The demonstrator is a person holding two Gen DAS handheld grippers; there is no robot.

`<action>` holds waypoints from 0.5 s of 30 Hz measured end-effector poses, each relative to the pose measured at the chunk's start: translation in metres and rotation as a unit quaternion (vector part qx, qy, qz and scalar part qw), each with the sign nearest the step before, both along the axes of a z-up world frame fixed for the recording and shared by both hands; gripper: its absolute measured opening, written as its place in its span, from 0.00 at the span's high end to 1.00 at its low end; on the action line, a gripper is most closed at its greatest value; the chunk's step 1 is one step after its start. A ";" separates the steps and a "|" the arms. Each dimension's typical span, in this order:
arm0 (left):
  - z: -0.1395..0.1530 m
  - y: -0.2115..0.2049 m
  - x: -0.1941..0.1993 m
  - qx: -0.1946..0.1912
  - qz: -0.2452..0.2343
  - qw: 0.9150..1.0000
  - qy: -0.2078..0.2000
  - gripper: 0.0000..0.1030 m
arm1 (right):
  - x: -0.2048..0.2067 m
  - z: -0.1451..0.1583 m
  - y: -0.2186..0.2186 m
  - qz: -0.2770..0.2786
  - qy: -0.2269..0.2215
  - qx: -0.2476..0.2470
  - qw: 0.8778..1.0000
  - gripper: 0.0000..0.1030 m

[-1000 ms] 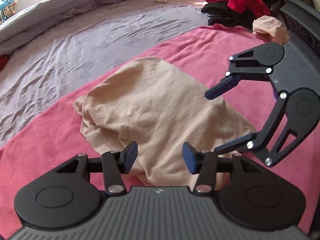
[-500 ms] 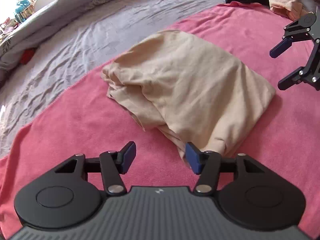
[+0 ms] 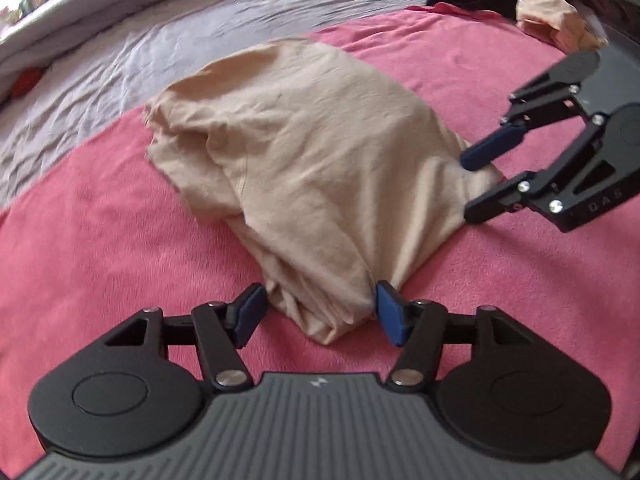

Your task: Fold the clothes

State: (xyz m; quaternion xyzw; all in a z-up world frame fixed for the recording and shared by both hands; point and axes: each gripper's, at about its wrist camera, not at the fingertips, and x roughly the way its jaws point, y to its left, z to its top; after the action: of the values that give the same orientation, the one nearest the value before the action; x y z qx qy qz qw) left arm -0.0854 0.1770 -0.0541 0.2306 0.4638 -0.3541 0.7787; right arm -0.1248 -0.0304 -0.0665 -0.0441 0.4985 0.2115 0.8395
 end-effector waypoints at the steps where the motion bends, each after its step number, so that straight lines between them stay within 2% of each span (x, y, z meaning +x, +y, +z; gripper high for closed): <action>1: 0.001 0.002 -0.001 0.008 0.001 1.000 0.003 0.35 | -0.003 0.003 -0.001 0.004 0.006 -0.001 1.000 0.54; 2: 0.002 0.004 -0.003 0.017 0.001 1.000 0.003 0.35 | -0.005 0.006 -0.002 0.007 0.011 -0.002 1.000 0.54; 4: 0.011 0.010 -0.003 0.025 0.013 1.000 -0.007 0.37 | -0.008 0.016 -0.013 -0.015 0.023 0.028 0.999 0.54; 6: 0.024 0.018 0.003 0.000 0.040 0.999 -0.011 0.38 | -0.007 0.023 -0.034 -0.074 0.030 0.078 0.994 0.51; 8: 0.036 0.024 0.009 -0.028 0.068 0.997 -0.011 0.38 | -0.003 0.023 -0.057 -0.139 0.048 0.136 0.980 0.45; 10: 0.038 0.023 0.019 -0.059 0.097 0.993 0.011 0.38 | 0.002 0.015 -0.068 -0.186 0.059 0.164 0.967 0.42; 11: 0.036 0.020 0.023 -0.065 0.108 0.992 0.019 0.38 | 0.006 0.010 -0.069 -0.198 0.062 0.163 0.965 0.41; 13: 0.022 0.009 0.028 -0.030 0.122 0.992 0.023 0.38 | 0.012 -0.002 -0.061 -0.204 0.068 0.144 0.966 0.41; 15: 0.005 0.002 0.028 0.006 0.136 0.990 0.027 0.37 | 0.012 -0.009 -0.051 -0.206 0.063 0.119 0.969 0.49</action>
State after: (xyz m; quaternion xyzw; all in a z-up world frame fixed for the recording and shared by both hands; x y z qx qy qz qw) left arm -0.0577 0.1793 -0.0494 0.1605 0.5139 -0.2486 0.8052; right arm -0.1129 -0.0810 -0.0759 0.1735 0.5198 0.0939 0.8312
